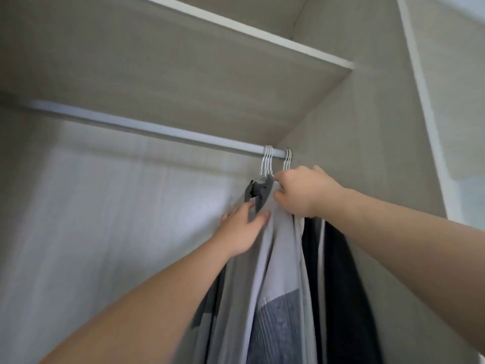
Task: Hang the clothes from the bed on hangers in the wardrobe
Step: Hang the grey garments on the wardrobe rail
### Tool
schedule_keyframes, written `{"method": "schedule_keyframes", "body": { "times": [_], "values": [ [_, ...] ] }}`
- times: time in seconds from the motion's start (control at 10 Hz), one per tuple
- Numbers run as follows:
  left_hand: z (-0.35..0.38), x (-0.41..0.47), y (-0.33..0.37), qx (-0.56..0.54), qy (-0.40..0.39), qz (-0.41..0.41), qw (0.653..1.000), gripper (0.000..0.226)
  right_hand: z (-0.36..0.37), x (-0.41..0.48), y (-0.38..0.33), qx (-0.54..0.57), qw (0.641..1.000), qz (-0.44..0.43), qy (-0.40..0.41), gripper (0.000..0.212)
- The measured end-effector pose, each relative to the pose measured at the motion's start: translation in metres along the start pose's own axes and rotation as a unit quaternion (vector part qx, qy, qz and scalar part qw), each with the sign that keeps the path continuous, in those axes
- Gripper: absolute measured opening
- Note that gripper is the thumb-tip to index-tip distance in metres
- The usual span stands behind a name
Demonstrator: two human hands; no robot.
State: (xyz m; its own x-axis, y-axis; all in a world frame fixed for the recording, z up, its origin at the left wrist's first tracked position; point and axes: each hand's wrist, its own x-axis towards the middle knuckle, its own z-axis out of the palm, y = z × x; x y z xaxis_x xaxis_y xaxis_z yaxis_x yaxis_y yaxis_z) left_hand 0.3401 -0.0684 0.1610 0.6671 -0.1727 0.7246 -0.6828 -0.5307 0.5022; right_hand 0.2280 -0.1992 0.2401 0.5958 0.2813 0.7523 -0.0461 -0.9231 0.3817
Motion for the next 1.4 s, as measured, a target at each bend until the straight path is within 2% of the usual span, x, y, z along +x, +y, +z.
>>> {"method": "schedule_keyframes", "body": {
  "times": [0.1, 0.2, 0.3, 0.5, 0.6, 0.7, 0.8, 0.9, 1.0, 1.1, 1.2, 1.3, 1.4],
  "values": [
    [0.006, 0.009, -0.008, -0.03, -0.039, 0.041, 0.998, 0.066, 0.004, 0.019, -0.011, -0.078, 0.996, 0.034, 0.001, 0.011],
    [0.012, 0.015, -0.016, -0.022, -0.073, 0.09, 0.993, 0.078, 0.002, 0.032, -0.024, -0.068, 0.992, 0.096, -0.038, 0.016],
    [0.017, 0.022, -0.022, -0.057, -0.094, 0.102, 0.989, 0.095, 0.002, 0.046, -0.033, 0.005, 0.986, 0.146, -0.08, 0.027],
    [0.011, 0.027, -0.035, -0.075, -0.108, 0.112, 0.985, 0.084, -0.01, 0.063, -0.045, 0.195, 0.947, 0.218, -0.133, 0.025],
    [0.0, 0.024, -0.041, -0.065, -0.105, 0.116, 0.986, 0.073, -0.001, 0.074, -0.053, 0.271, 0.922, 0.253, -0.114, 0.025],
    [-0.011, 0.02, -0.044, -0.064, -0.111, 0.114, 0.985, 0.07, 0.002, 0.076, -0.077, 0.184, 0.93, 0.241, -0.208, 0.029],
    [-0.019, 0.017, -0.046, -0.046, -0.103, 0.119, 0.987, 0.07, 0.01, 0.073, -0.086, 0.043, 0.959, 0.219, -0.177, 0.035],
    [-0.024, 0.012, -0.049, -0.04, -0.104, 0.119, 0.987, 0.071, 0.017, 0.082, -0.082, 0.086, 0.958, 0.238, -0.131, 0.026],
    [-0.025, 0.005, -0.049, -0.038, -0.107, 0.131, 0.985, 0.075, 0.036, 0.083, -0.067, 0.358, 0.876, 0.322, 0.008, 0.007],
    [-0.027, -0.001, -0.048, -0.017, -0.109, 0.15, 0.982, 0.072, 0.047, 0.08, -0.054, 0.354, 0.873, 0.328, 0.07, 0.01],
    [-0.028, -0.001, -0.048, 0.002, -0.097, 0.167, 0.981, 0.07, 0.05, 0.076, -0.047, 0.323, 0.888, 0.306, 0.112, 0.02],
    [-0.028, 0.002, -0.046, -0.008, -0.045, 0.198, 0.979, 0.061, 0.04, 0.068, -0.045, 0.307, 0.892, 0.294, 0.154, 0.022],
    [-0.031, 0.001, -0.04, -0.035, 0.075, 0.231, 0.97, 0.053, 0.023, 0.049, -0.04, 0.291, 0.896, 0.274, 0.191, 0.021]
  ]
}}
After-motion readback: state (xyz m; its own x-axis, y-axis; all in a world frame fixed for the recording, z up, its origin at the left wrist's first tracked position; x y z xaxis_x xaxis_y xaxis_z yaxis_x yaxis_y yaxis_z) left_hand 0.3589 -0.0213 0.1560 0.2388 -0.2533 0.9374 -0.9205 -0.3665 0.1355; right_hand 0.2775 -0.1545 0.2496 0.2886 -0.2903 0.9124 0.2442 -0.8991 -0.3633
